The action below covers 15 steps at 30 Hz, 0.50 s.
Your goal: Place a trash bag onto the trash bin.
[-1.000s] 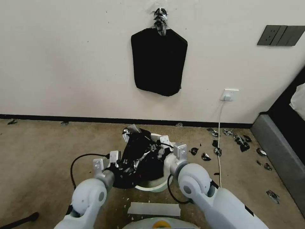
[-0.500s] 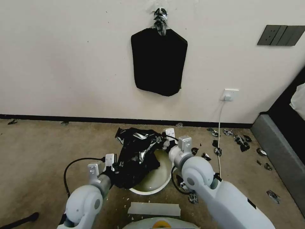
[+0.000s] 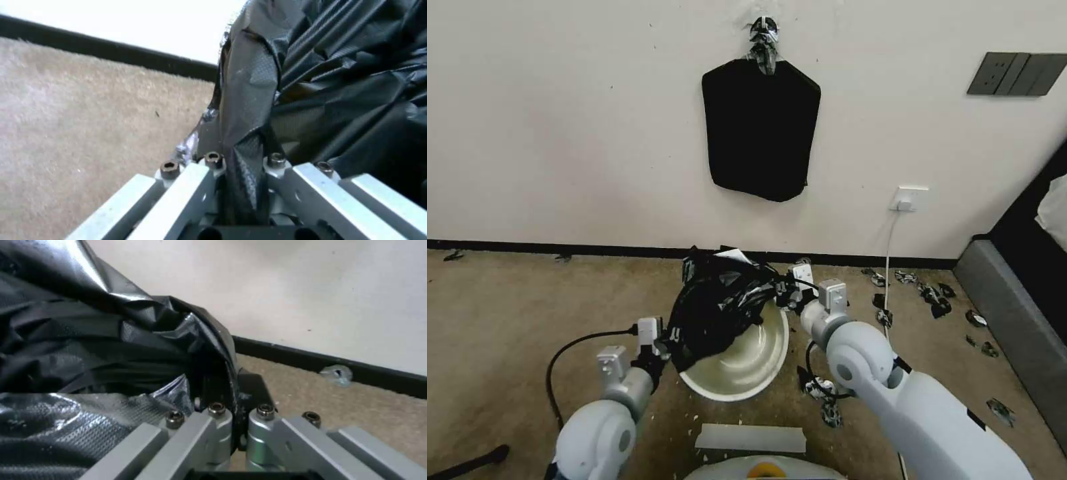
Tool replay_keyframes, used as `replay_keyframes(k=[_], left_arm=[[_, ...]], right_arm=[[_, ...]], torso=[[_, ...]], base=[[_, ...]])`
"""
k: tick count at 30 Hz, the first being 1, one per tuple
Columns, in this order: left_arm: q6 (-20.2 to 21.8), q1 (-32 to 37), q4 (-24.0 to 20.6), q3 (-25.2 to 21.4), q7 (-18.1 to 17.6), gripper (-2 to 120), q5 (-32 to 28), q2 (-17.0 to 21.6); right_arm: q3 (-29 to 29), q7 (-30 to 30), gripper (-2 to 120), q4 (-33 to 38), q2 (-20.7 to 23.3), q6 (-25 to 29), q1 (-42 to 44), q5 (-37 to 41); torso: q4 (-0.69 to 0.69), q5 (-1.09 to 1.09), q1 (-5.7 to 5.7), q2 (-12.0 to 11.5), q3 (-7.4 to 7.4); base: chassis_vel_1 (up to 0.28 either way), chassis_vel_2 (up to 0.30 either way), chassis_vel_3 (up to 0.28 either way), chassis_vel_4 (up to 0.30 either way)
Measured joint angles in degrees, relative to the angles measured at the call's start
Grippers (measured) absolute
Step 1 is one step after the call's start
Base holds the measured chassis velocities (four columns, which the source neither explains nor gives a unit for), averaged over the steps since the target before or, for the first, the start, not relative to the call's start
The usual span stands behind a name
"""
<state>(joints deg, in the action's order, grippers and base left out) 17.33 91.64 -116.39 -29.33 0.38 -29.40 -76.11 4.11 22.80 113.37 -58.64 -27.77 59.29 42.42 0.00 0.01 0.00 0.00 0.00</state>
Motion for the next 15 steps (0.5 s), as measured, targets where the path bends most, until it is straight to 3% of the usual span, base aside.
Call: replay_keyframes(k=[8,15], left_arm=[[-6.7,-0.5,0.8,-0.5,1.6,3,-2.4,-1.6],[-7.5,-0.8,0.0,-1.0,1.1,3,-8.2,-2.9]], right_arm=[[0.1,-2.5,0,1.4,3.6,-3.2,1.7,0.0],[0.3,-4.3,0,1.8,4.5,-5.6,2.1,0.0]], torso=[[0.00,0.00,0.00,0.0,0.00],[0.00,0.00,0.00,0.0,0.00]], base=[[0.000,0.000,0.000,0.000],[0.000,0.000,0.000,0.000]])
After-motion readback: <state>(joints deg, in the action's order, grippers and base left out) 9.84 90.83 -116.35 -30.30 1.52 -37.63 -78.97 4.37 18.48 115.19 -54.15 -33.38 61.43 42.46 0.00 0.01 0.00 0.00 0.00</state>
